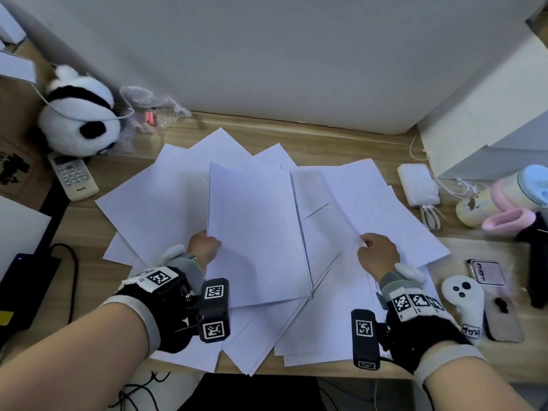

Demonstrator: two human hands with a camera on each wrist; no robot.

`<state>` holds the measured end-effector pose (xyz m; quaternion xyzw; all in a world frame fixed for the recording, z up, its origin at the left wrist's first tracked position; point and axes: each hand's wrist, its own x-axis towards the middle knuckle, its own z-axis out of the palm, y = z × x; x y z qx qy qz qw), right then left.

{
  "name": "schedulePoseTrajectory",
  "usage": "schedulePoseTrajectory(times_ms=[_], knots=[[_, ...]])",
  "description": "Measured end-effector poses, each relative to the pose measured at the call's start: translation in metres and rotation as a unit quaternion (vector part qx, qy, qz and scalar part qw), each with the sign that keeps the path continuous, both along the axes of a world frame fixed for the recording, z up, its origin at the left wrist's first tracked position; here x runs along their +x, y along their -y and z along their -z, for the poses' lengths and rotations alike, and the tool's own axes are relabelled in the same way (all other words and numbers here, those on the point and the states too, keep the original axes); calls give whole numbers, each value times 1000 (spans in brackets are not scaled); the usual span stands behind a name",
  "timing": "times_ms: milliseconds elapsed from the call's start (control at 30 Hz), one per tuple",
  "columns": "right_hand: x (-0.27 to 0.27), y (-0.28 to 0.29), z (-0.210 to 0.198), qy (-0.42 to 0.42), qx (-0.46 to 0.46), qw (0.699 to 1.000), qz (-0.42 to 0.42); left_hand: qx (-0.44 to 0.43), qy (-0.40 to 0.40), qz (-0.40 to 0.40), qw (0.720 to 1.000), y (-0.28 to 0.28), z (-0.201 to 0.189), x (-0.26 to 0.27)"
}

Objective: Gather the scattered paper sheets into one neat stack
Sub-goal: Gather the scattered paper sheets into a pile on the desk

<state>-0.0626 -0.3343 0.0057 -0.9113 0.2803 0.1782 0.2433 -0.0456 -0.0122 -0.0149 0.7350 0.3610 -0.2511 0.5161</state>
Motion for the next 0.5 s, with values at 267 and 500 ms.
schedulePoseTrajectory(times_ms=[267, 500], knots=[[10, -45, -52, 88, 264, 960, -16, -73, -41, 21, 996, 13, -5, -3], [0, -119, -38, -59, 322, 935, -136, -205, -58, -19, 977, 23, -16, -13]])
